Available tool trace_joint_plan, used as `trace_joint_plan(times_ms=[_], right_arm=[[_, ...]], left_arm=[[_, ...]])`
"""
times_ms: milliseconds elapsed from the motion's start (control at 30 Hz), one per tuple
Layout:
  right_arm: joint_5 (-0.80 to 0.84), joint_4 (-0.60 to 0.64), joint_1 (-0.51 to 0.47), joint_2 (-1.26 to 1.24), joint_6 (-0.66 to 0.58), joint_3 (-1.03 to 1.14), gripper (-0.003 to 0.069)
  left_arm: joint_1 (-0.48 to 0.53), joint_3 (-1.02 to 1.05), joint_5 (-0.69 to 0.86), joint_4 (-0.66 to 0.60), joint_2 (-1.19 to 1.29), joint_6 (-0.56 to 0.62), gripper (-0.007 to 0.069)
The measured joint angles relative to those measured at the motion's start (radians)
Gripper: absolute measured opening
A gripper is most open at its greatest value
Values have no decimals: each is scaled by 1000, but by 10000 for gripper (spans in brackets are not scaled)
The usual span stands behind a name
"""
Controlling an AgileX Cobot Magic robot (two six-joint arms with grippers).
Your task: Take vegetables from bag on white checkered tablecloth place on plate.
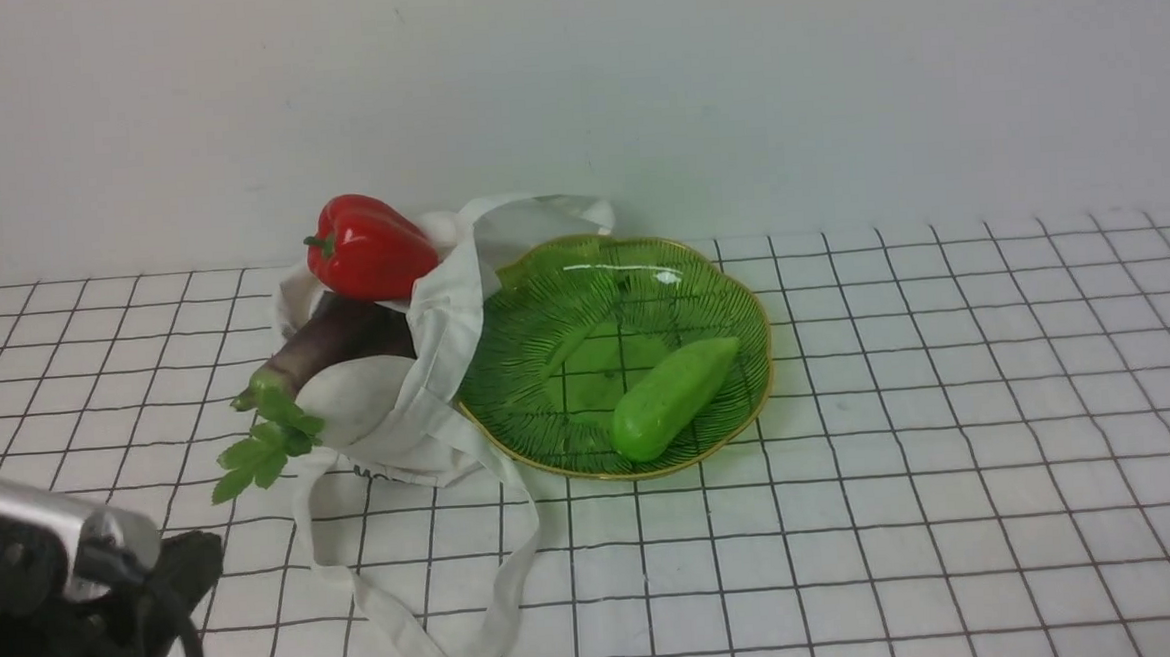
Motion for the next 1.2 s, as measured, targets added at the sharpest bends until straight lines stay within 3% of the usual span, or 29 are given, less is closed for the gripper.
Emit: trace_joint_plan(times_ms=[167, 333, 467, 733, 967, 1200], right_arm=[[0, 0, 0, 0, 0, 0, -15], [0, 0, 0, 0, 0, 0, -15], [0, 0, 0, 0, 0, 0, -15], [1, 0, 0, 0, 0, 0, -15], [1, 0, 0, 0, 0, 0, -15], [1, 0, 0, 0, 0, 0, -15]], left_arm=[[68, 150, -64, 226, -242, -162, -8], [232, 297, -59, 415, -494, -367, -8], [288, 336, -39, 459, -593, -423, -8], [294, 337, 113, 477, -621, -442, -8], [205, 337, 155, 484, -621, -441, -8], [194, 337, 156, 484, -621, -441, -8]])
